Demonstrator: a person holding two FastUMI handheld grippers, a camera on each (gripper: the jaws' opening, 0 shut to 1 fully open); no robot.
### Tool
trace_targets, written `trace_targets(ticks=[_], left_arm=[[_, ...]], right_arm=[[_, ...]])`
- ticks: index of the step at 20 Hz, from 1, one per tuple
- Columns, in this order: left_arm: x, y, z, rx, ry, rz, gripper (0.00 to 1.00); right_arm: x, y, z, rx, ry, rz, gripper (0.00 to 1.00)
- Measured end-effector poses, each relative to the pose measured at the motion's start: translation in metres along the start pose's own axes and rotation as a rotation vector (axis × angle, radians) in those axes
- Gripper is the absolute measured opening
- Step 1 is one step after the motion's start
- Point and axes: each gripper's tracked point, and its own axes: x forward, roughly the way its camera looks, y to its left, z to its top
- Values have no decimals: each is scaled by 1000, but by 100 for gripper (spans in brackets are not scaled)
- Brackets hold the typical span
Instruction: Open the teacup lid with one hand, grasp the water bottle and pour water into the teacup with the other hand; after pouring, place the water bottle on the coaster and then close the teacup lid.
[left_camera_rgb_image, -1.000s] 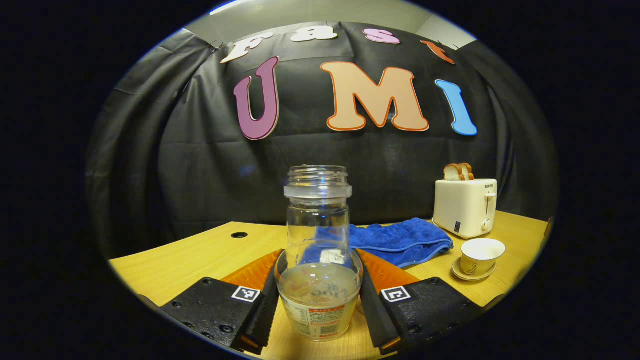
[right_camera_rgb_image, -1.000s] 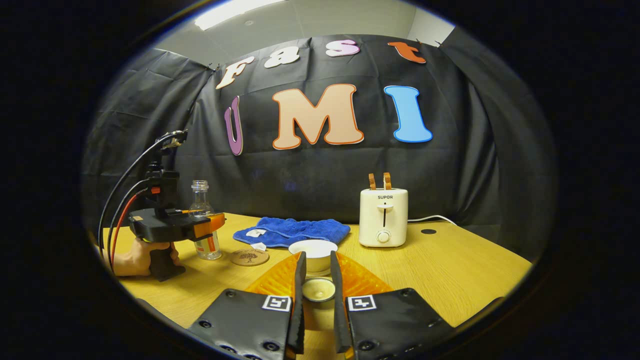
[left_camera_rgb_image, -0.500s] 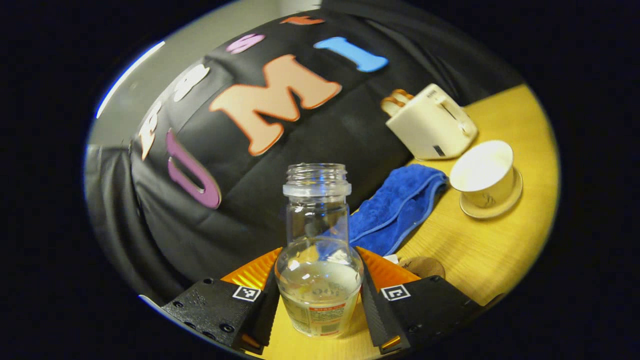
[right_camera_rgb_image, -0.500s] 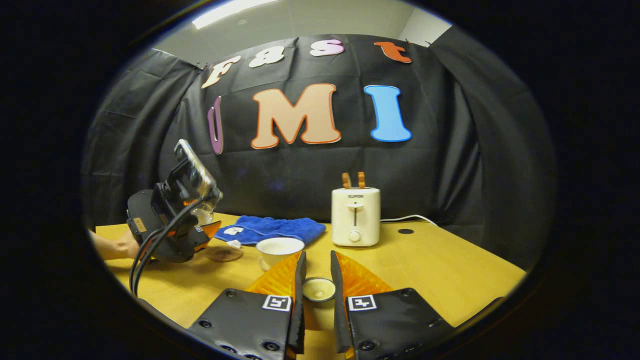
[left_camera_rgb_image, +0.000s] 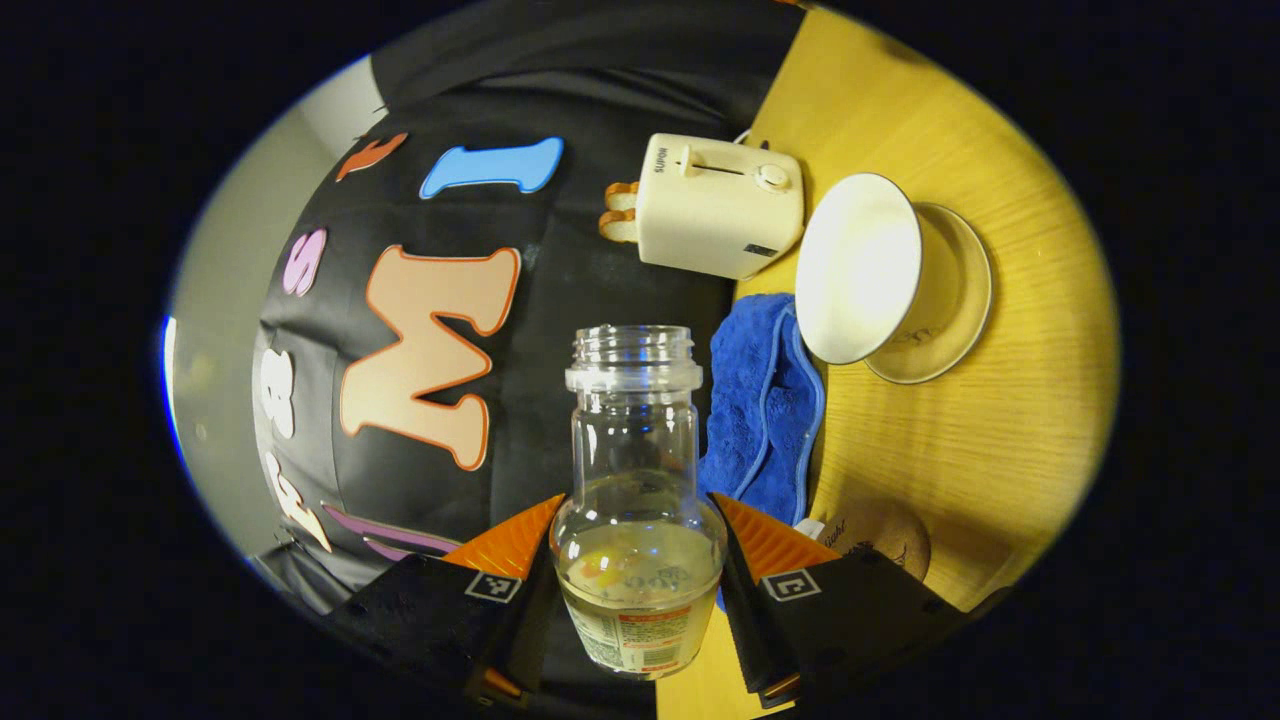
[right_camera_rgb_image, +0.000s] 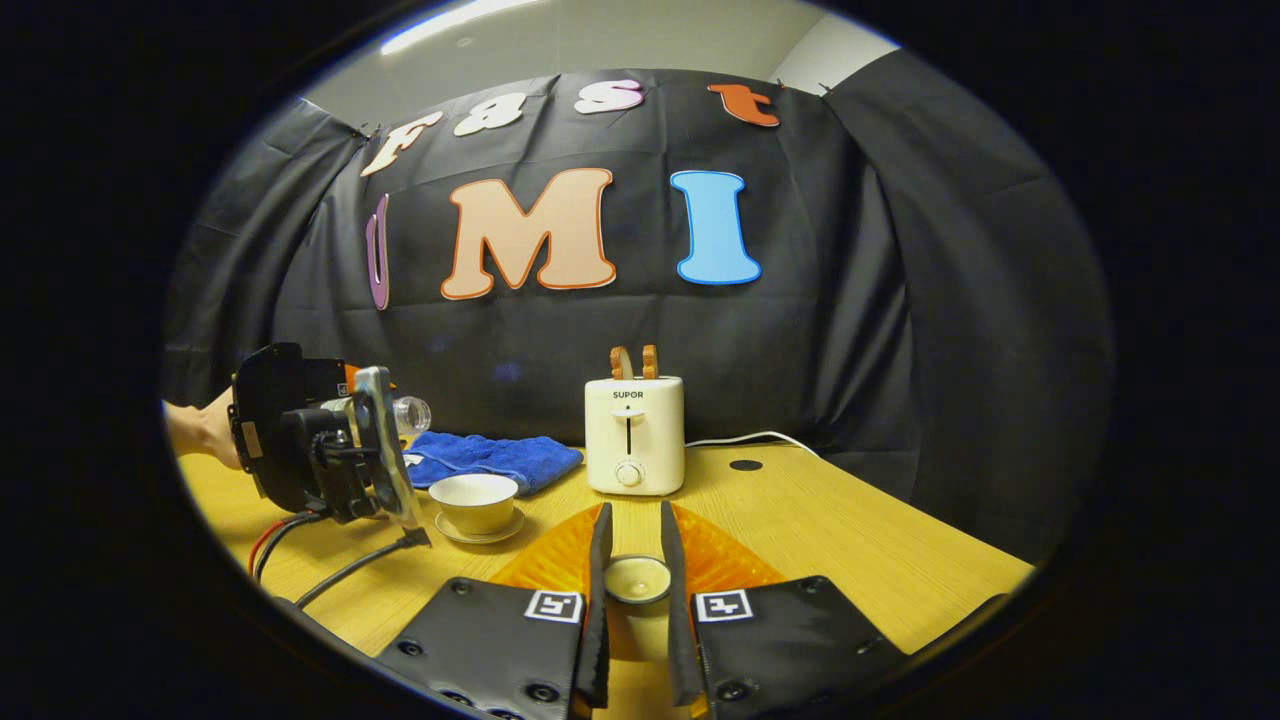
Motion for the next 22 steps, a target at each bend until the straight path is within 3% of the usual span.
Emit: trace_targets(ticks=[8,22], left_arm=[[11,-4,14,230,0,-37,71],[18,-12,22,379,11,-91,71]], right_arm=[[1,0,0,1,0,2,27],[1,1,0,0,1,6,27]])
